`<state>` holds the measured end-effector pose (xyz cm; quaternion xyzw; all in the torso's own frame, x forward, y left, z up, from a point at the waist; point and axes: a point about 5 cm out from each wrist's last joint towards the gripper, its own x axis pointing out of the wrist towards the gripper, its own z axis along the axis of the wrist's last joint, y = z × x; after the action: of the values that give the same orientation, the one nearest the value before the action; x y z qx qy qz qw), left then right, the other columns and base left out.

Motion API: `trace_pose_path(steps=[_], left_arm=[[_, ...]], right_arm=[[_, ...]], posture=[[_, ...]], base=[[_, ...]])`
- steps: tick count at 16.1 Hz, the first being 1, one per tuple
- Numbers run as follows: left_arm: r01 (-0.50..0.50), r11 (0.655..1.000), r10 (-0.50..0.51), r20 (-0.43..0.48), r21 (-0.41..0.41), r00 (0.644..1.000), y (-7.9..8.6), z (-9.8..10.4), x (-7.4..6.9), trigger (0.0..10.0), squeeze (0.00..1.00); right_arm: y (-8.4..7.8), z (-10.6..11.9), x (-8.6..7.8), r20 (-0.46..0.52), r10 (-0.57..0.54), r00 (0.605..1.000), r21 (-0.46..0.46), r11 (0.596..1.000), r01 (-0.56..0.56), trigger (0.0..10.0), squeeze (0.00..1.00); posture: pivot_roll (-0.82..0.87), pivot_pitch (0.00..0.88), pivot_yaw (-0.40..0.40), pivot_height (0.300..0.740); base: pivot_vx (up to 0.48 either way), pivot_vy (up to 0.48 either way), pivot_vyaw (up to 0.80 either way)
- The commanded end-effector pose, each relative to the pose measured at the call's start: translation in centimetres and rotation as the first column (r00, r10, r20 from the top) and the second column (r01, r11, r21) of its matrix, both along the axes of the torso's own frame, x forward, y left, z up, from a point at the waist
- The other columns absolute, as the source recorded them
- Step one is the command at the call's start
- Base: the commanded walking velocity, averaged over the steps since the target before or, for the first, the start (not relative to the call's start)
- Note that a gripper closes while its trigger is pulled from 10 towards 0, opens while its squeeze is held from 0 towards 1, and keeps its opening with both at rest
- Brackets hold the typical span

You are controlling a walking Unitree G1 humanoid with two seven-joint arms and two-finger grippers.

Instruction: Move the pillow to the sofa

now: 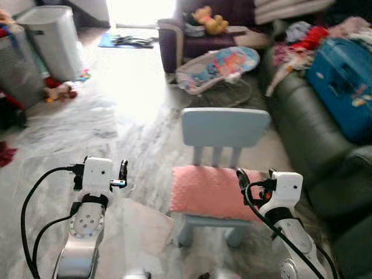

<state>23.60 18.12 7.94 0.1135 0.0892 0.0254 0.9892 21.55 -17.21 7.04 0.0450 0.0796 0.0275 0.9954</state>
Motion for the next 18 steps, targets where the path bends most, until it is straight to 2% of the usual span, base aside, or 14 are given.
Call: trace_pose_path(steps=[1,4,7,8,18], left_arm=[[0.022,1.000,-0.022,0.007,-0.010,1.000,-0.52,0.23,0.16,10.0,0.00],[0.019,1.000,-0.019,0.005,-0.013,1.000,-0.49,0.20,0.17,10.0,0.00],[0.013,1.000,-0.013,0.006,-0.006,1.000,-0.49,0.16,0.19,10.0,0.00],[0.005,1.000,-0.004,0.016,-0.027,1.000,-0.51,0.16,0.21,10.0,0.00],[-0.010,0.999,0.011,0.019,-0.044,1.000,-0.73,0.12,0.71,10.0,0.00]], right_arm=[[-0.61,0.38,-0.05,0.009,-0.011,1.000,-0.015,1.000,0.011,10.0,0.00],[-0.64,0.42,-0.01,0.009,-0.009,1.000,-0.019,1.000,0.009,10.0,0.00],[-0.70,0.45,0.09,0.010,-0.009,1.000,-0.021,1.000,0.010,10.0,0.00],[-0.72,0.46,0.14,0.010,-0.009,1.000,-0.022,1.000,0.010,10.0,0.00],[-0.75,0.59,0.48,0.015,0.003,1.000,-0.032,0.999,-0.002,10.0,0.00]], posture=[[0.01,0.012,-0.024,0.740],[0.00,0.014,-0.025,0.740],[0.00,0.014,-0.026,0.740],[0.00,0.013,-0.026,0.740],[0.00,0.010,-0.037,0.740]], base=[[0.000,-0.480,0.00],[0.000,-0.480,0.00],[0.000,-0.187,0.00],[0.000,0.000,0.00],[0.000,0.000,0.00]])
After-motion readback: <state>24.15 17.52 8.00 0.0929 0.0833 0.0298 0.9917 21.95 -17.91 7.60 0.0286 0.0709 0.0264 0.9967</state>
